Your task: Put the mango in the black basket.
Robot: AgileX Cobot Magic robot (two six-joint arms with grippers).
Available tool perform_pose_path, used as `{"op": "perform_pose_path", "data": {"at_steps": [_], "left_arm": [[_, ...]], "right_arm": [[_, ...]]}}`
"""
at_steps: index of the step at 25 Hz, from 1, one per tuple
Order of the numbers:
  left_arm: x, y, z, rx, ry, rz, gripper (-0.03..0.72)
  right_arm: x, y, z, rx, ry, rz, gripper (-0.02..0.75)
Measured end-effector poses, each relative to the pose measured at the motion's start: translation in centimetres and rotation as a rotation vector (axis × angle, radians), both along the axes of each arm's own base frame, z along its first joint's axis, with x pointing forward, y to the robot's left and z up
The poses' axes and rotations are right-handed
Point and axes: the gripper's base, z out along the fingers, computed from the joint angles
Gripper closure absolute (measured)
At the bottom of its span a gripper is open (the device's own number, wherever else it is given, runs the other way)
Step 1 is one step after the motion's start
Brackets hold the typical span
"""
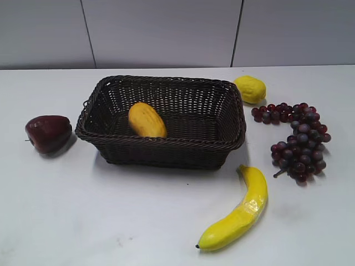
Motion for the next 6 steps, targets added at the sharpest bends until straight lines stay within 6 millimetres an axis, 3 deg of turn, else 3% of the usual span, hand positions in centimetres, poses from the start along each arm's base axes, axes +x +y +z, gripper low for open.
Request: {"op": "perform_pose_path", "data": {"at_steps": [6], "left_arm": [[0.00, 0.00, 0.00, 0.001, 0.000, 0.000, 0.249]], "right_arm": [[0.00, 0.00, -0.01, 0.000, 0.001, 0.000, 0.147]]}}
